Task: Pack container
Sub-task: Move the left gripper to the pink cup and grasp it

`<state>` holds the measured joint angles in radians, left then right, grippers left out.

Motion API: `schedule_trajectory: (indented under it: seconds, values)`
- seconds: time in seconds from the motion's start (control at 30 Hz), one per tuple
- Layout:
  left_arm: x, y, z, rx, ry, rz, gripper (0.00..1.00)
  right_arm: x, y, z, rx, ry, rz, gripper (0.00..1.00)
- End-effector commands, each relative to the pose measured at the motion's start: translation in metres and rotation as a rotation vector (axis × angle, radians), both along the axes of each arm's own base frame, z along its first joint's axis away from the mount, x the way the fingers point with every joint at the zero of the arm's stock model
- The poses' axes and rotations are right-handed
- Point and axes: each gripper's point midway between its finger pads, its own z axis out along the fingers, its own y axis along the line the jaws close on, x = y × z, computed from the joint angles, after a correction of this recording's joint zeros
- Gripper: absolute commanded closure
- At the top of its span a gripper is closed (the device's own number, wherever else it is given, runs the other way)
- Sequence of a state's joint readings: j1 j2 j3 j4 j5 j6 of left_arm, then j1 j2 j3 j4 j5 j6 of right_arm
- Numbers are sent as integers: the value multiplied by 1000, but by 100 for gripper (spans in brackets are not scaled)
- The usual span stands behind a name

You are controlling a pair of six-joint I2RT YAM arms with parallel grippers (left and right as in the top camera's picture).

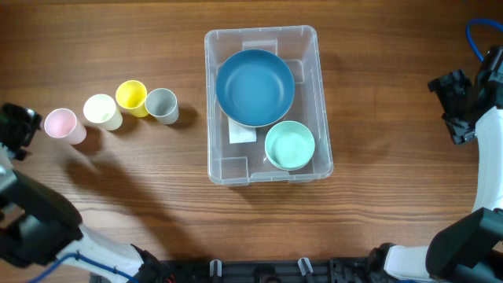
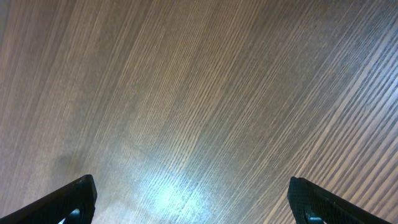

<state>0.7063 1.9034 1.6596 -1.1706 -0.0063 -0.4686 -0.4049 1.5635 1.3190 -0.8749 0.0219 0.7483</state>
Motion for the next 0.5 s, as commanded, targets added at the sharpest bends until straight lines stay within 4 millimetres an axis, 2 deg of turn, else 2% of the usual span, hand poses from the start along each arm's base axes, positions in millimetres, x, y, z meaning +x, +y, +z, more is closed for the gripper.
schedule_trajectory:
  seconds: [0.0, 0.1, 0.2, 0.27, 0.3, 0.37, 0.47]
  values:
    - [17, -1, -38, -86, -19, -96, 48, 2, 0, -3, 11, 1, -12, 0]
    - [27, 1, -52, -99, -37, -132, 48, 2, 0, -3, 11, 1, -12, 0]
    - [32, 4, -54, -85, -51, -157, 50, 2, 0, -3, 11, 1, -12, 0]
    - [33, 4, -53, -78, -55, -185, 59, 2, 0, -3, 11, 1, -12, 0]
    - [33, 3, -53, -79, -55, -184, 75, 2, 0, -3, 11, 1, -12, 0]
    - [33, 1, -53, -92, -57, -182, 96, 2, 0, -2, 11, 0, -12, 0]
    - [28, -3, -53, -108, -41, -181, 96, 2, 0, -2, 11, 0, -12, 0]
